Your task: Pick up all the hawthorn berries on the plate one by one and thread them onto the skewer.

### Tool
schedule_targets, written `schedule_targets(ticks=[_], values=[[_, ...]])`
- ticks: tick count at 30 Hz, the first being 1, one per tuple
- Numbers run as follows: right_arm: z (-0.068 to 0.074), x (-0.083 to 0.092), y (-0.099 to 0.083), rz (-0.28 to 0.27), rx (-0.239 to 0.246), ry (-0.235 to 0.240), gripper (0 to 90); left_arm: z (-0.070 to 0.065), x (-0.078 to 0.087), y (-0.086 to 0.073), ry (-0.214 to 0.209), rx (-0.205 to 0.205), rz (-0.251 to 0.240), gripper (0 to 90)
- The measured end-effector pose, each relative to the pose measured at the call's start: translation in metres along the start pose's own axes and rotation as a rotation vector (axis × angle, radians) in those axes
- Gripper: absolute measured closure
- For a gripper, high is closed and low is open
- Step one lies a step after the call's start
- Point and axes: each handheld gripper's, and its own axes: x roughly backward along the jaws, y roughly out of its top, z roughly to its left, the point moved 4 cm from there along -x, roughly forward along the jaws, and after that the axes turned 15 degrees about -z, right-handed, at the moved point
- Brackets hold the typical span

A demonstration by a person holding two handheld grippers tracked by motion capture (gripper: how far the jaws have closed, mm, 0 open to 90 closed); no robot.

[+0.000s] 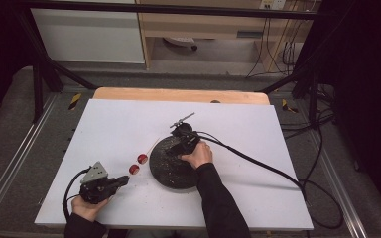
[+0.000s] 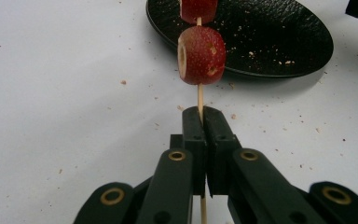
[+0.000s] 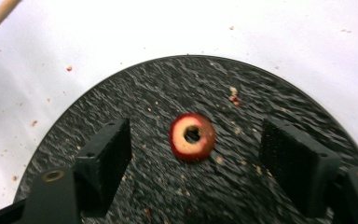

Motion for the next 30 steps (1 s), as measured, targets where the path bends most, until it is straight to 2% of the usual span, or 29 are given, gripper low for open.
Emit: schedule_targets(ticks=[4, 8, 22, 30], values=[[-0.002, -0.006, -0.001, 0.019, -0.033, 0.014, 36.0, 0.0, 0.0, 0.0, -0.001, -0.001, 0.001, 87.9], [-0.003, -0.008, -0.002, 0.035, -0.045, 0.017, 42.3, 0.0, 0.0, 0.0, -0.002, -0.002, 0.0, 87.9], [-0.005, -0.015, -0.005, 0.044, -0.065, 0.037, 60.9, -0.001, 0.0, 0.0, -0.005, -0.003, 0.001, 87.9], [-0.005, -0.015, -0.005, 0.045, -0.07, 0.032, 61.8, -0.001, 0.0, 0.0, -0.005, -0.002, 0.0, 87.9]])
